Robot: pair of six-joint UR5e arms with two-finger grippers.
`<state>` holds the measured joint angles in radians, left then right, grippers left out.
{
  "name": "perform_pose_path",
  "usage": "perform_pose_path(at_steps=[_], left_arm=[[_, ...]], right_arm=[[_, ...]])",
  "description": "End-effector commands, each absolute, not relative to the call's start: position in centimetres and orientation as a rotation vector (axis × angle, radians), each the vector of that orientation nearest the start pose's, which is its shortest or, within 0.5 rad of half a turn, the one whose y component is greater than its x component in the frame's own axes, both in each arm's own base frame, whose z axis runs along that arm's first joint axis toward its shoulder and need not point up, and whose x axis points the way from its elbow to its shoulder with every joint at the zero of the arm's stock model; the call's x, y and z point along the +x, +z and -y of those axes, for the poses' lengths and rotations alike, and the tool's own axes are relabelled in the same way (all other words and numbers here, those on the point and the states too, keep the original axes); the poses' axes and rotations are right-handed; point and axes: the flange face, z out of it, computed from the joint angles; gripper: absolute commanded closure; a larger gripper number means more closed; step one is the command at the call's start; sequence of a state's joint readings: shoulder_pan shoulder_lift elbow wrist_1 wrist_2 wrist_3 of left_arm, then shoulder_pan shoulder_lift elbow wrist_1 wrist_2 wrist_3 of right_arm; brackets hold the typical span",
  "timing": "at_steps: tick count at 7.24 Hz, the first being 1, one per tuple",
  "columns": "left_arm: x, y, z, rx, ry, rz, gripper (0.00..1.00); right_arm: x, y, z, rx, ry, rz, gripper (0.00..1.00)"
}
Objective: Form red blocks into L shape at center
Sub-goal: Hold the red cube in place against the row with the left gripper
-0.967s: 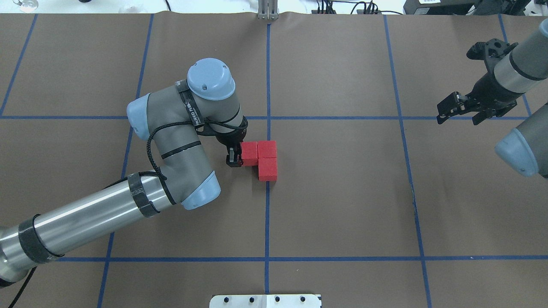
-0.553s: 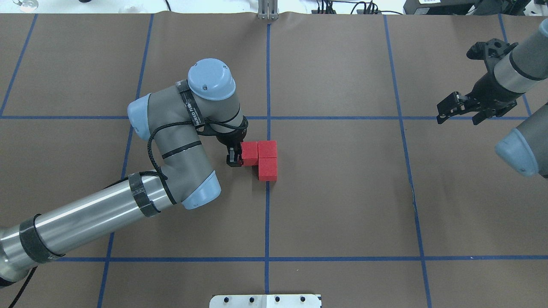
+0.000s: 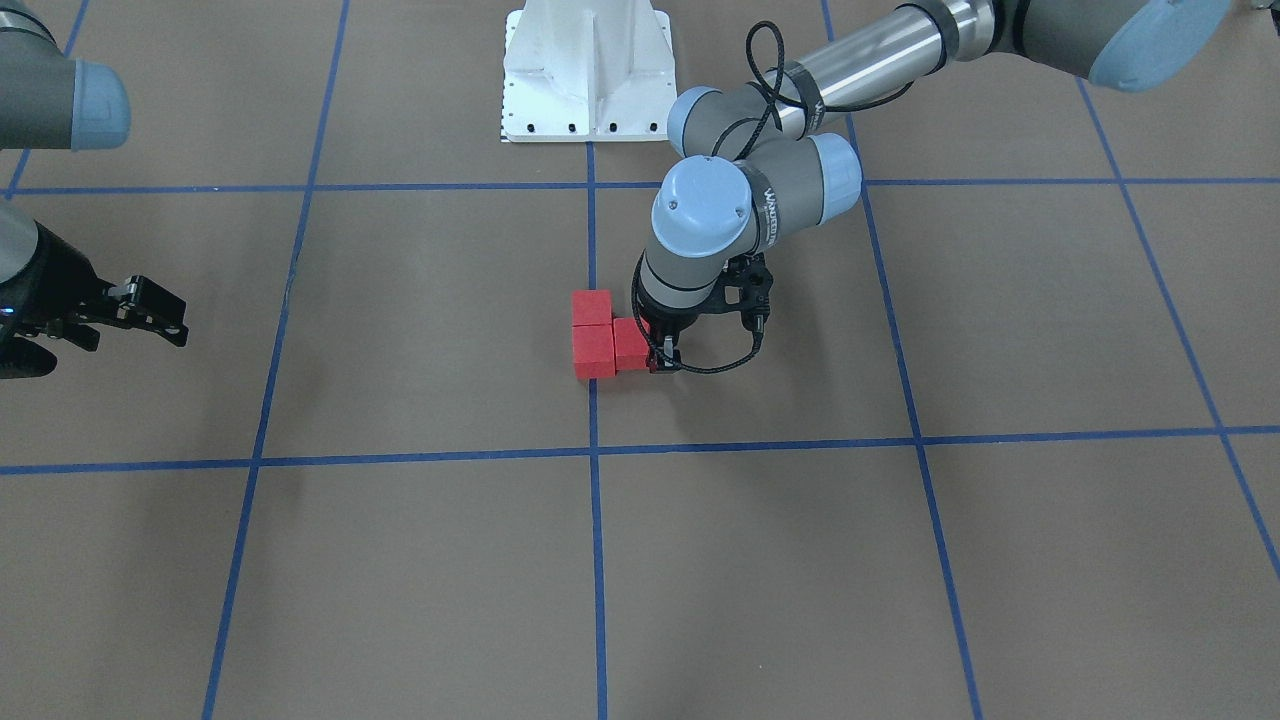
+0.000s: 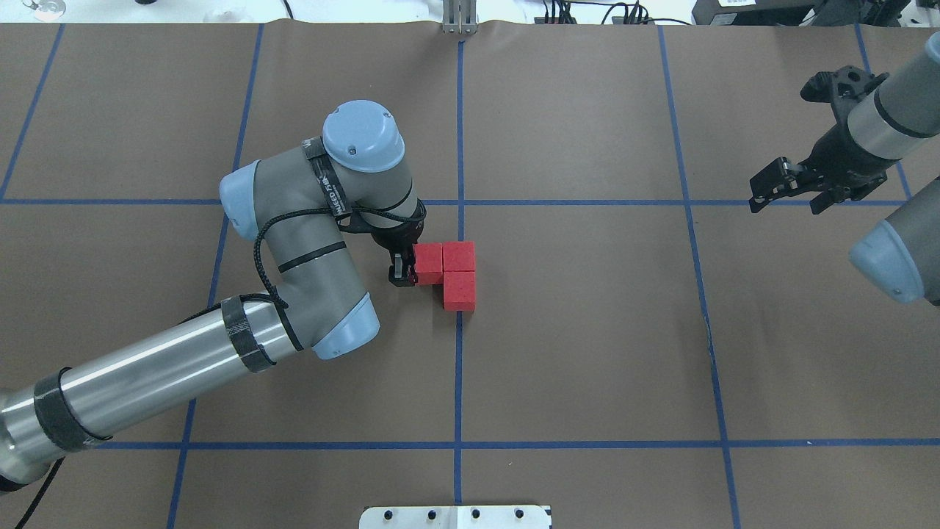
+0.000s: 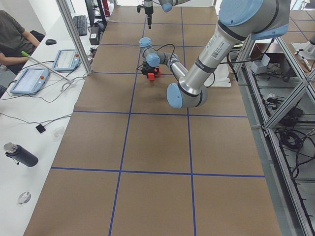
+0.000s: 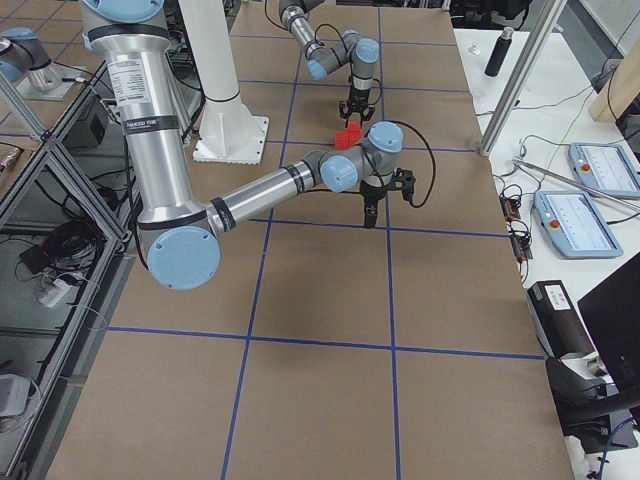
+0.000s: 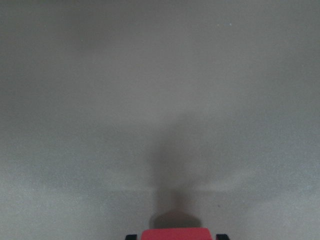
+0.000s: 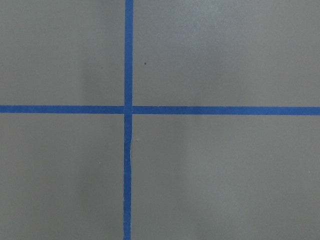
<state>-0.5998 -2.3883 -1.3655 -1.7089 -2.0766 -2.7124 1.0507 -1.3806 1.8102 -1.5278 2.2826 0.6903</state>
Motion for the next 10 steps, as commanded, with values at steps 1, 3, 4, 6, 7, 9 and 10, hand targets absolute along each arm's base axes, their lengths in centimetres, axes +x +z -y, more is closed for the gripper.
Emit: perform_pose_path(at_steps=[1,3,4,6,7,9,10], left_arm=[[58.20,22.48,50.12,-0.724,-1.432,-0.634,1.00],[58.24,22.43,50.13,-0.725,-1.431,-0.633,0.66],[58.27,22.52,50.16,-0.724,-1.436,-0.630,0.01],[58.24,22.44,50.14,-0.727,-1.439,-0.631,0.00],[58.24,22.43,50.13,-0.729,-1.439,-0.630,0.00],[58.09,22.19,50.16,-0.726,-1.435,-0.633,0.00],[57.82,22.06,50.23,-0.728,-1.434,-0.635,0.00]], right_arm=[[-22.00,43.90,51.98,-0.027,-0.009,0.830,0.00],[-21.92,43.90,52.01,-0.027,-0.007,0.830,0.00],[-22.00,43.90,51.98,-0.027,-0.009,0.830,0.00],[-21.92,43.90,52.01,-0.027,-0.007,0.830,0.00],[-22.00,43.90,51.98,-0.027,-0.009,0.830,0.00],[-21.92,43.90,52.01,-0.027,-0.007,0.830,0.00],[-21.92,43.90,52.01,-0.027,-0.007,0.830,0.00]])
